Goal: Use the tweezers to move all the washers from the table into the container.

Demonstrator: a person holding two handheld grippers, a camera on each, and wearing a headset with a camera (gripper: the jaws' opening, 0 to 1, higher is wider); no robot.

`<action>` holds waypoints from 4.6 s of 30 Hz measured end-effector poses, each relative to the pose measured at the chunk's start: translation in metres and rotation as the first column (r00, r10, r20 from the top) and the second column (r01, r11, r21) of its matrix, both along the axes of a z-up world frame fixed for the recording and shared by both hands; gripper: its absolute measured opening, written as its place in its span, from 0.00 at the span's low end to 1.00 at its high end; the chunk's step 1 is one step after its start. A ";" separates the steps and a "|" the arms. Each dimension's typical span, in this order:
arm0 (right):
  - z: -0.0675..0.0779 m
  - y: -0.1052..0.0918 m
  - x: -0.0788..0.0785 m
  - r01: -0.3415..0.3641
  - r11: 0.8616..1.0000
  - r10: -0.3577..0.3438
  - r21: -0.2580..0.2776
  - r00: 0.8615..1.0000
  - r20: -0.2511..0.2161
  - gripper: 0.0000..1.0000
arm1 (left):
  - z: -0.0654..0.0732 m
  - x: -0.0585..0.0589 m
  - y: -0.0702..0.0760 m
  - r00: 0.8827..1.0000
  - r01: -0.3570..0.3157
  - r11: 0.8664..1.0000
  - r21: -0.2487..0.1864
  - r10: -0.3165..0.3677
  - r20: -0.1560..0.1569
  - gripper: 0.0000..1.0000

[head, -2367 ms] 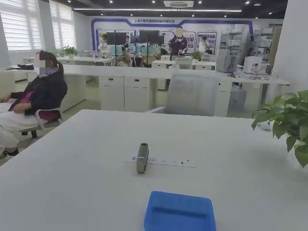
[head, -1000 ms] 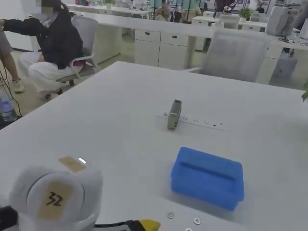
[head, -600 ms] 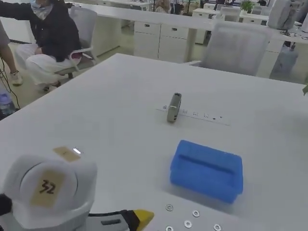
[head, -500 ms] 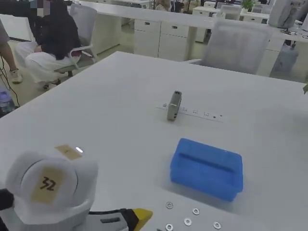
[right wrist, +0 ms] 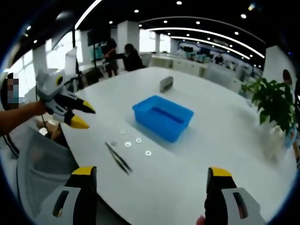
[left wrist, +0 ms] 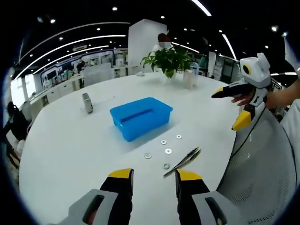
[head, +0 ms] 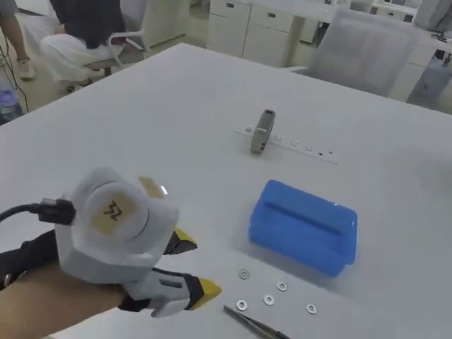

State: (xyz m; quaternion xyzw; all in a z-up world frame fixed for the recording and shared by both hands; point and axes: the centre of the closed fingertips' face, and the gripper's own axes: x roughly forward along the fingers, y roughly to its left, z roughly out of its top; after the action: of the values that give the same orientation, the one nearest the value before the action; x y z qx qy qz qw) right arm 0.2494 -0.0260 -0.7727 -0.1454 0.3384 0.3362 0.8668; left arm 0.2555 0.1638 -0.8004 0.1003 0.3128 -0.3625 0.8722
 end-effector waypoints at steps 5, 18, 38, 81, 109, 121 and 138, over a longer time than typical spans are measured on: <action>-0.015 0.010 -0.003 -0.062 0.997 0.060 -0.044 0.998 -0.037 0.96 | -0.030 0.002 -0.005 0.994 0.098 0.995 0.022 -0.097 -0.056 0.31; -0.018 0.048 -0.007 -0.129 0.991 0.127 -0.032 0.990 -0.054 0.96 | -0.048 0.011 -0.013 0.977 0.212 0.973 -0.096 -0.210 0.028 0.16; -0.032 0.059 -0.026 -0.209 0.977 0.204 -0.037 0.973 -0.105 0.86 | -0.052 -0.019 -0.053 0.912 0.411 0.911 -0.032 -0.410 0.015 0.00; -0.035 0.137 -0.004 -0.454 0.890 0.454 0.034 0.891 -0.007 0.18 | 0.053 -0.020 -0.084 0.738 0.640 0.712 0.289 -0.674 0.024 0.00; -0.037 0.147 0.001 -0.562 0.827 0.562 -0.007 0.827 0.024 0.16 | 0.060 -0.015 -0.070 0.630 0.758 0.606 0.241 -0.776 -0.032 0.00; -0.044 0.149 -0.006 -0.585 0.811 0.585 -0.017 0.811 0.009 0.04 | 0.056 -0.015 -0.069 0.649 0.733 0.633 0.249 -0.760 0.019 0.00; -0.033 0.146 0.003 -0.529 0.848 0.529 0.023 0.848 0.021 0.03 | 0.089 -0.013 -0.023 0.957 0.210 0.975 -0.078 -0.188 0.223 0.36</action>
State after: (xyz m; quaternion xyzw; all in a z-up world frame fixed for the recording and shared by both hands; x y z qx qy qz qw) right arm 0.2525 0.1196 -0.8060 -0.2230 0.2744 0.5655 0.7451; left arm 0.2428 0.1406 -0.7118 0.1257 0.1866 -0.4507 0.8639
